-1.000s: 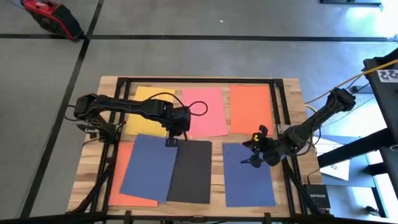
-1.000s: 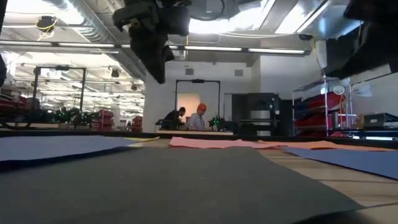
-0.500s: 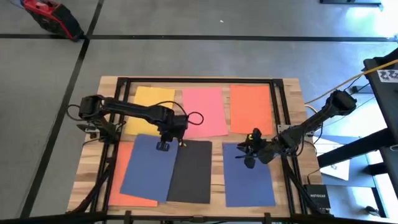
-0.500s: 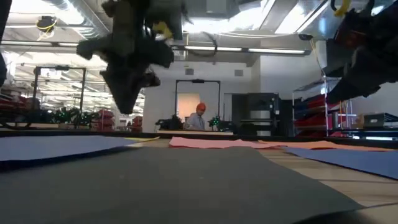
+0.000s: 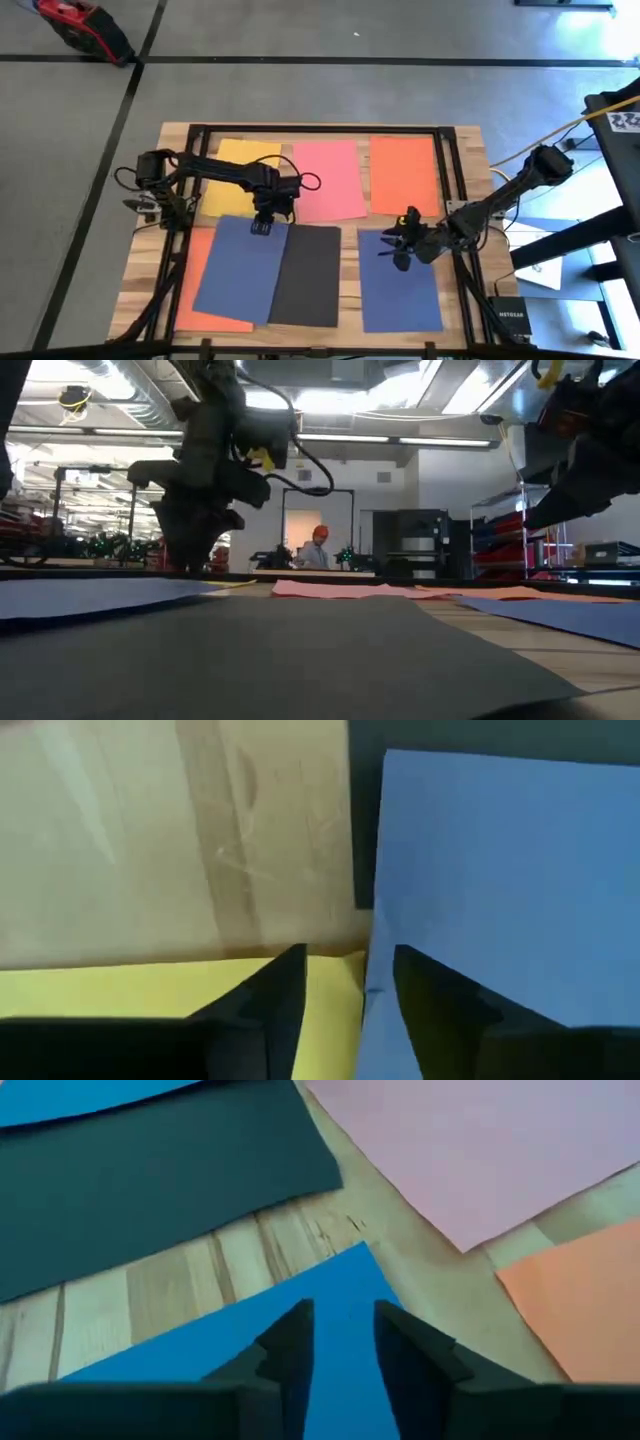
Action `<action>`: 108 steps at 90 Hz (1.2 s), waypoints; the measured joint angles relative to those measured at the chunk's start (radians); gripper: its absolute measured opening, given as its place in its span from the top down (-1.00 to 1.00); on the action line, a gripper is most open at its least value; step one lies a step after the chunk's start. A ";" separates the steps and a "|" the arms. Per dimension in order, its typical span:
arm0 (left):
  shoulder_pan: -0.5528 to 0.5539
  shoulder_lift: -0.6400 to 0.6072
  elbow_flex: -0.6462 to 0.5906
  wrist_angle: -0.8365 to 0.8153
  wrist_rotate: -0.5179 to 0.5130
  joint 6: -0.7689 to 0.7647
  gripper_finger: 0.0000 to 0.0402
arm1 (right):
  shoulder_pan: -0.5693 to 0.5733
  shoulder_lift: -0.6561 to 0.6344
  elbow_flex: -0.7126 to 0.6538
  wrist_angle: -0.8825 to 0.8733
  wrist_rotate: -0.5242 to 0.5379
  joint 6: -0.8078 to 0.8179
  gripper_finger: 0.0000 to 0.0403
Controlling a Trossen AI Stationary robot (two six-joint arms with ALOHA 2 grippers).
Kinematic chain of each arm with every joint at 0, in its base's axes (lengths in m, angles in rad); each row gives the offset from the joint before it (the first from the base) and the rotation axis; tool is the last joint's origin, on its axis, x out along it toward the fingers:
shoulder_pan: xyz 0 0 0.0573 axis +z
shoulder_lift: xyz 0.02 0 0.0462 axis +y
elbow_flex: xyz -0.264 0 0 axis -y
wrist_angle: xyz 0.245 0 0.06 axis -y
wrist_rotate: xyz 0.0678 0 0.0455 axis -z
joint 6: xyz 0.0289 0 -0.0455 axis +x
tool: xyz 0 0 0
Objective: Organize paper
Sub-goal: Stack the blue paper on top of the blue paper on the table
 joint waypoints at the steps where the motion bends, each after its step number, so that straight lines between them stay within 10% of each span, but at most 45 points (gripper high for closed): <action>1: 0.001 0.000 0.000 0.001 0.004 -0.001 0.29 | 0.000 0.000 0.000 0.000 0.000 0.000 0.53; 83: 0.004 0.005 -0.075 0.095 0.053 -0.003 0.28 | 0.002 0.000 0.001 -0.002 -0.002 -0.002 0.53; 108: 0.004 0.005 -0.075 0.105 0.052 -0.011 0.61 | 0.002 0.000 0.001 -0.003 -0.003 -0.002 0.53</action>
